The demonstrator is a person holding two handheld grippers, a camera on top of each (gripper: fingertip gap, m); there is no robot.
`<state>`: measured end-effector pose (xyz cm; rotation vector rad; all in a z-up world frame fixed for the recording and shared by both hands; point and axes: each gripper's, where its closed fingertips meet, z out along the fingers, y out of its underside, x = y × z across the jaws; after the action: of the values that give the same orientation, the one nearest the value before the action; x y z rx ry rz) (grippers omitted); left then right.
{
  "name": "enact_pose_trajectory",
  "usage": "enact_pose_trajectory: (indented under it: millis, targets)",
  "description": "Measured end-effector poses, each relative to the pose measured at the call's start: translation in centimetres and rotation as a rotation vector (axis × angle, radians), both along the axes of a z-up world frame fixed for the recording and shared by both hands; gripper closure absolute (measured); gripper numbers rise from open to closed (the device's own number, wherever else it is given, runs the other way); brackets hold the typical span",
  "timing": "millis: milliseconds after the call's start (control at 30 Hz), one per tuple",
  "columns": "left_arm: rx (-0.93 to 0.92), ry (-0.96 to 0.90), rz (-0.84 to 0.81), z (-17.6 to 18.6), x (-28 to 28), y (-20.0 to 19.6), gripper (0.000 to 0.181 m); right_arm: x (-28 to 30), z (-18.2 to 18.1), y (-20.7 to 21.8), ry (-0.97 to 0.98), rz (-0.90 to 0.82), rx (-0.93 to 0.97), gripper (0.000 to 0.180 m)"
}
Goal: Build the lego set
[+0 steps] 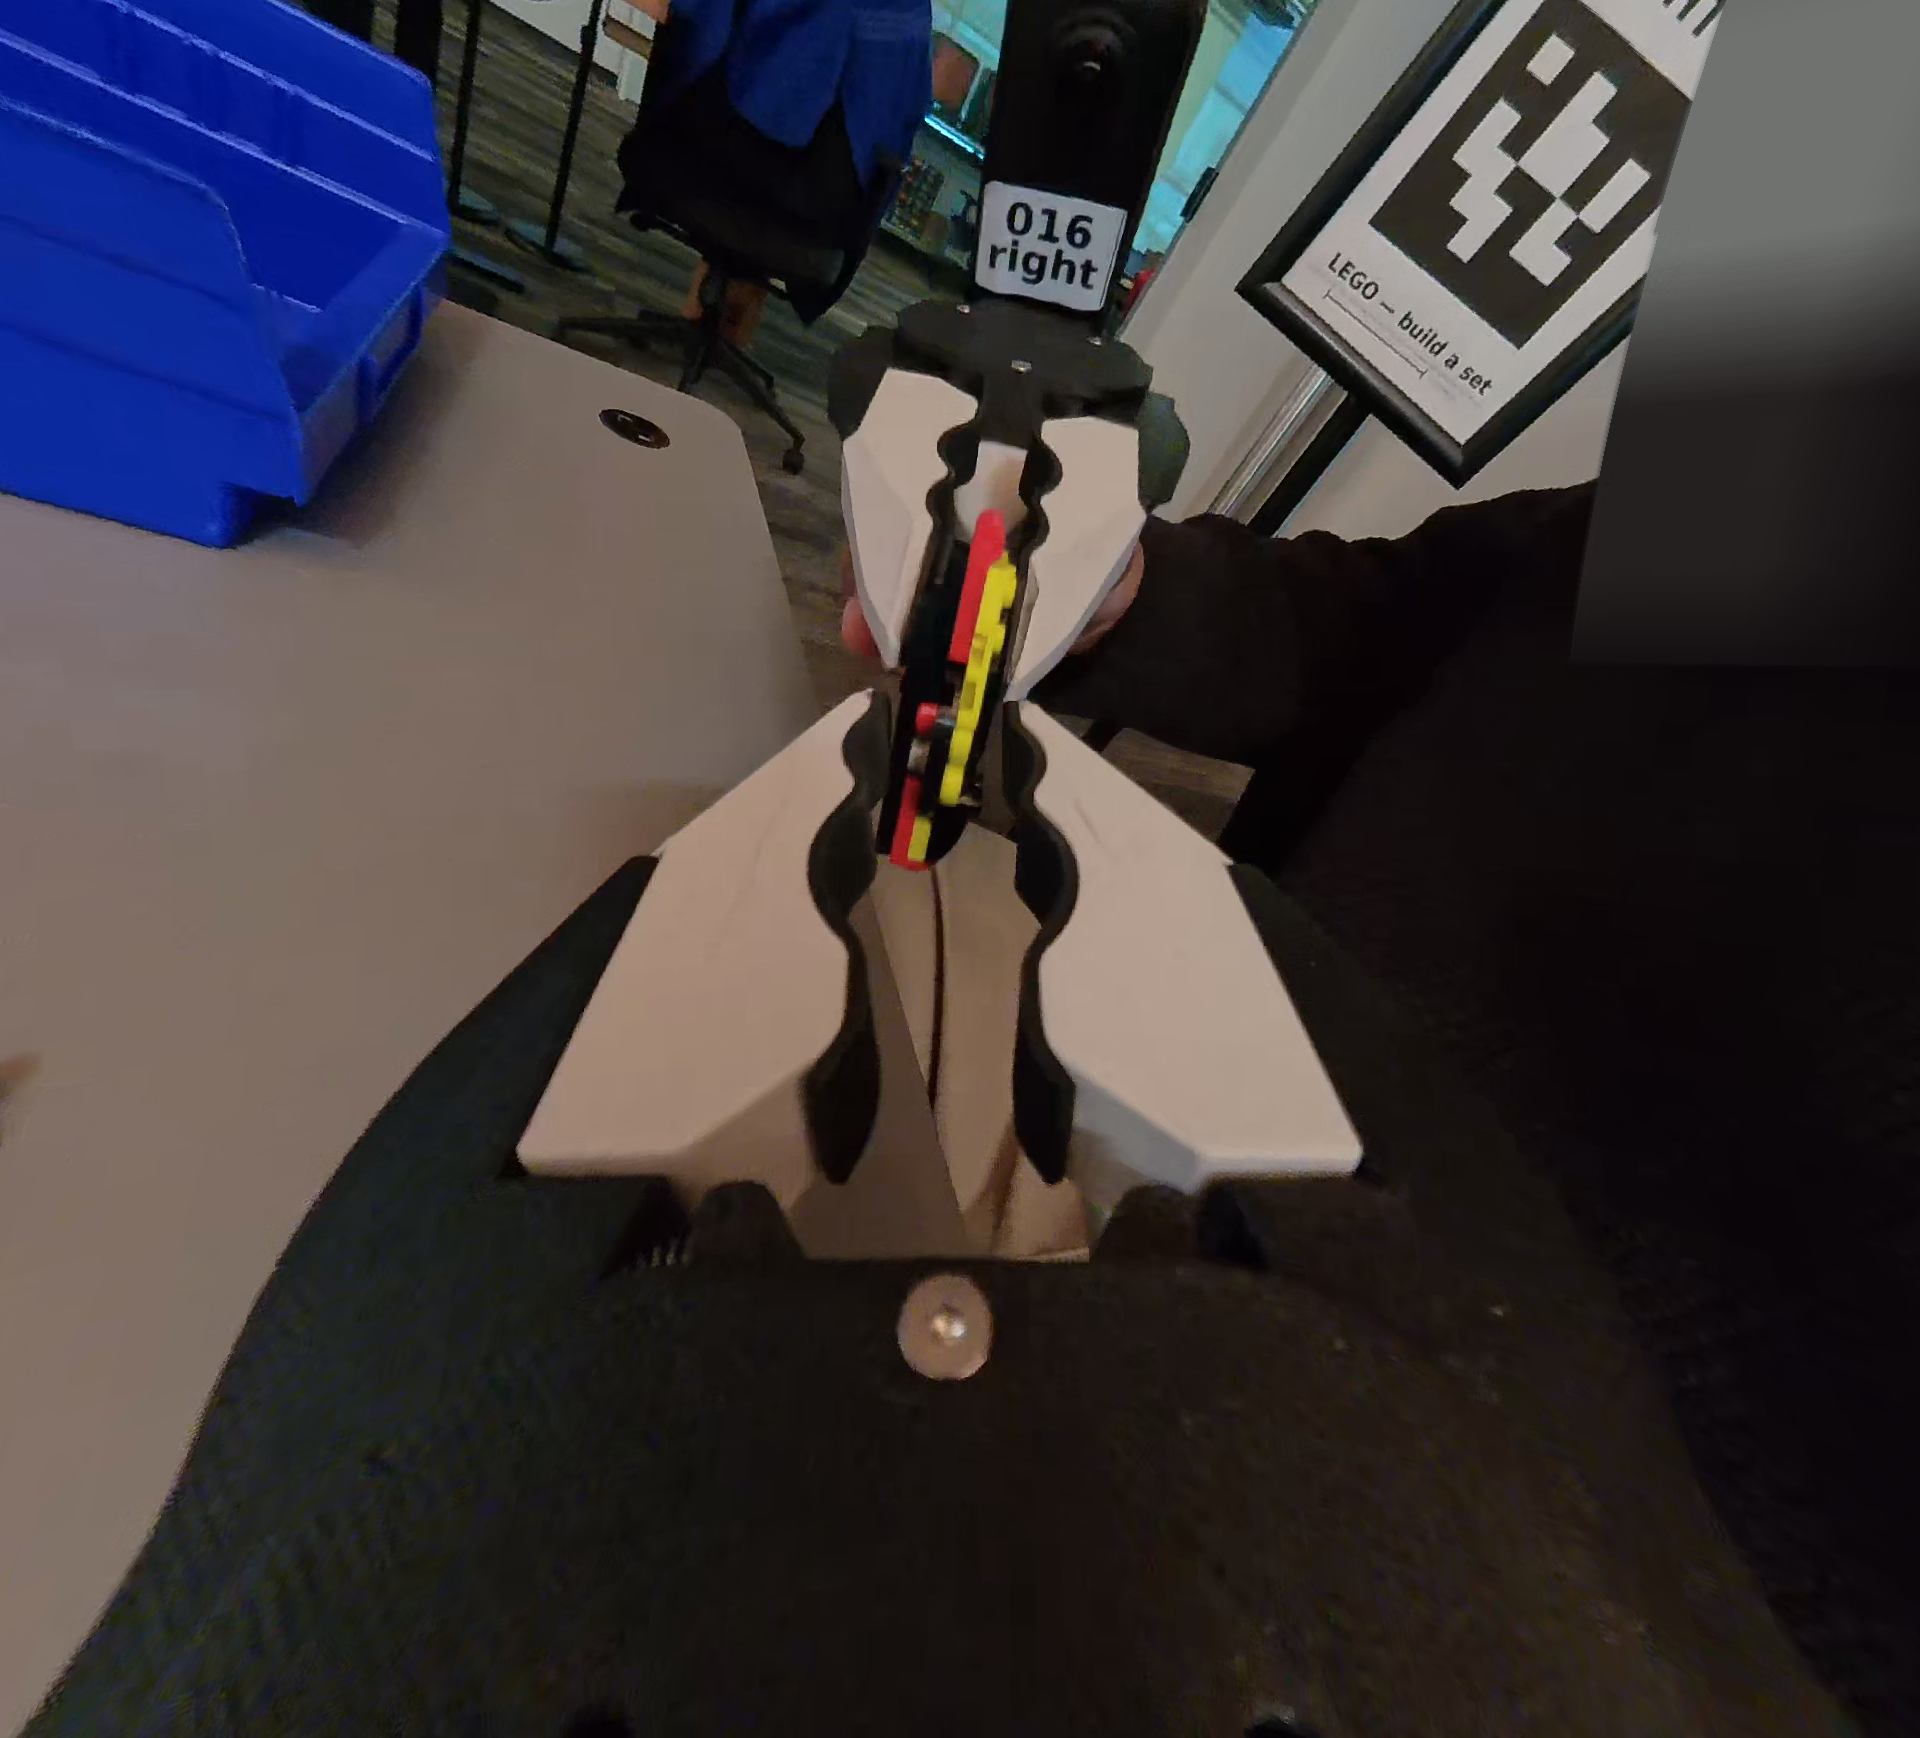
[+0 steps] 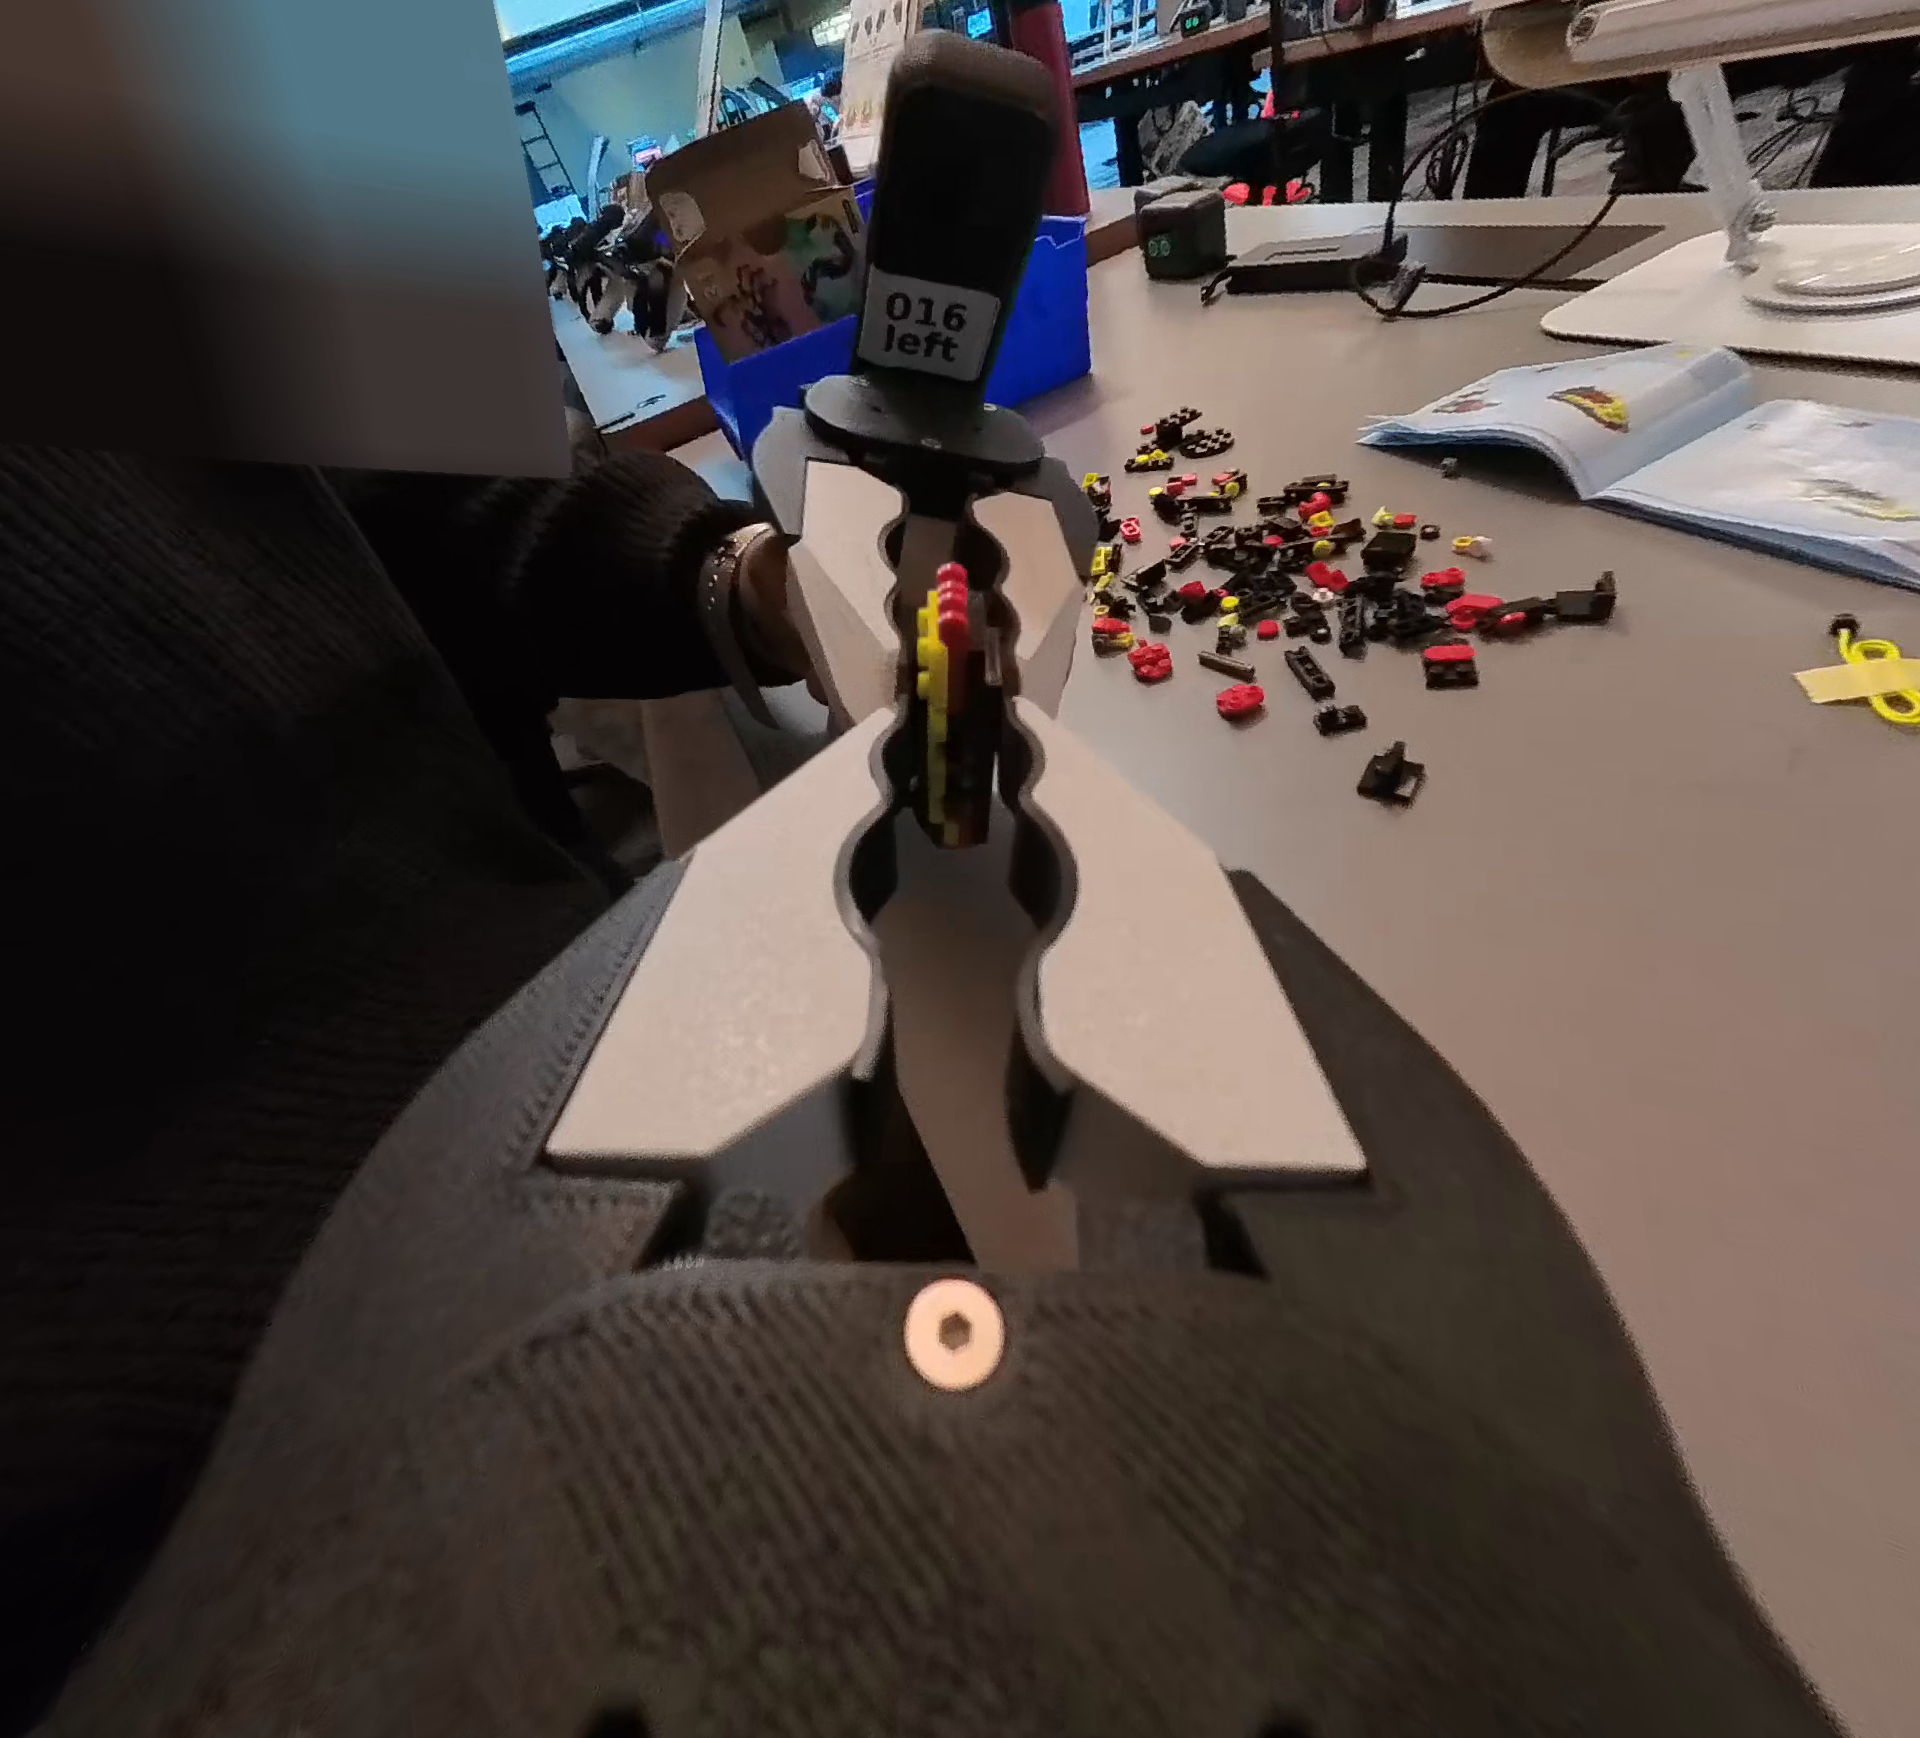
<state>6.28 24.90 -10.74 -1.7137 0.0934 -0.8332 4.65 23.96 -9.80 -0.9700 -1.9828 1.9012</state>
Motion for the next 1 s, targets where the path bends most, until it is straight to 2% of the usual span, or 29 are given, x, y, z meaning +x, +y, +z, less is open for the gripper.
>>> enact_pose_trajectory:
  millis: [367,667,800,1000]
  targets:
    - [0.035,-0.011,0.009,0.7,-0.8,-0.5,0.168,0.0,0.2,0.2,0.000,0.009,0.000,0.166]
    - [0.044,0.012,0.036,1.1,-1.0,-0.8,0.168,-0.2,0.8,-0.1,0.019,0.013,-0.082,0.166]
    - [-0.002,0.041,0.061,0.1,-1.4,-1.2,0.168,-0.8,1.1,-0.2,0.032,0.007,-0.104,0.155]
    - [-0.036,0.072,0.119,-0.6,-1.8,-2.6,0.168,-1.6,0.1,-2.2,-0.037,0.114,-0.098,0.153]
